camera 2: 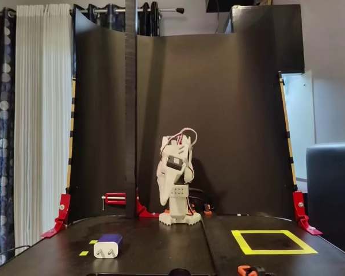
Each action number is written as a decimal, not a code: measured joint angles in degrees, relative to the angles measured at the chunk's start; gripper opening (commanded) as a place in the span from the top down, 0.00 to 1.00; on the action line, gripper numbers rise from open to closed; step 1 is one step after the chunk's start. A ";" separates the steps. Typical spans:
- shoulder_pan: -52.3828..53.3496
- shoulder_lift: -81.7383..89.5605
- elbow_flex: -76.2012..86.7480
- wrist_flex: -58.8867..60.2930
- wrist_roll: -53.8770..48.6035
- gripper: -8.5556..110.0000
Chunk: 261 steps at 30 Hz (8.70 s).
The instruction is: Grasp a block and put it in the designated area.
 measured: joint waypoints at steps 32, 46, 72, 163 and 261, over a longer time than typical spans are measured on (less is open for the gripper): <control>18.37 -50.19 -57.30 36.04 -71.46 0.93; 27.07 -65.57 -66.88 35.77 -89.12 0.93; 28.12 -73.56 -68.20 30.67 -90.26 0.68; 23.47 -74.88 -68.29 33.49 -88.68 0.74; -56.78 -67.94 -47.11 17.49 -12.83 0.74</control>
